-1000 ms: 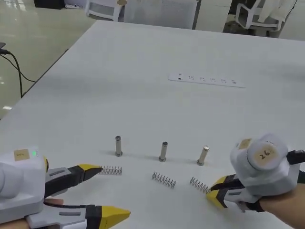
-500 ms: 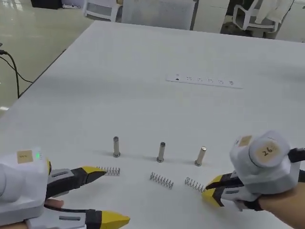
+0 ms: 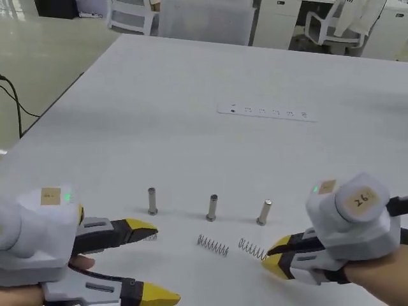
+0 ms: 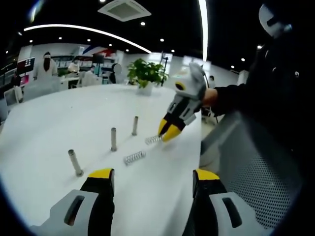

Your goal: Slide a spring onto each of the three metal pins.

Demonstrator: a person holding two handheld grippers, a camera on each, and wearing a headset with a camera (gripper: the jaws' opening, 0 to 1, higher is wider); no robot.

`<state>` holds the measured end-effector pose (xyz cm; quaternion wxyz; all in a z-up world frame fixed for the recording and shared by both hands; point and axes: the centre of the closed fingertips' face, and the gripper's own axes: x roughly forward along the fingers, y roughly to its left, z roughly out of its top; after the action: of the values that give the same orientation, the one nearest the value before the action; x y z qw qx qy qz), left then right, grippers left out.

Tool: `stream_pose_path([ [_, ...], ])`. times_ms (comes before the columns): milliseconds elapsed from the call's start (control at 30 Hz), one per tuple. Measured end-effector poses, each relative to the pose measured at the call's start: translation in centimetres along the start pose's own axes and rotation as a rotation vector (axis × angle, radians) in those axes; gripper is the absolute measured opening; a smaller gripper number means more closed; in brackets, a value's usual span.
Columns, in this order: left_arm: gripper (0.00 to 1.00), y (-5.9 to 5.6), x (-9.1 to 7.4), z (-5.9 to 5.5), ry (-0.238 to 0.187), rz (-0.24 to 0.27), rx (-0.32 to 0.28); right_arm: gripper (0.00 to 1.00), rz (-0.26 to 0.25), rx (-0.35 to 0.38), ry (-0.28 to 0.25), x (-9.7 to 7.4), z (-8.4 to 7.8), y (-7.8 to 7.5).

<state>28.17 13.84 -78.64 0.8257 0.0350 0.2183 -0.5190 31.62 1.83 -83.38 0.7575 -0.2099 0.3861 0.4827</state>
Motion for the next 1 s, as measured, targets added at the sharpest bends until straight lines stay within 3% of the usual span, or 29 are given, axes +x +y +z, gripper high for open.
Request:
stream_pose_path([
  [300, 0.58, -0.3, 0.8, 1.1, -0.014, -0.035, 0.024, 0.07, 0.049, -0.033, -0.021, -0.2, 1.5, 1.3],
  [633, 0.49, -0.1, 2.1, 2.0, -0.042, -0.066, 0.045, 0.07, 0.103, -0.092, -0.043, -0.2, 3.5, 2.8],
  [1000, 0.39, -0.7, 3.1, 1.8, -0.008, -0.115, 0.116, 0.07, 0.167, -0.159, -0.054, -0.6, 4.7, 4.4],
])
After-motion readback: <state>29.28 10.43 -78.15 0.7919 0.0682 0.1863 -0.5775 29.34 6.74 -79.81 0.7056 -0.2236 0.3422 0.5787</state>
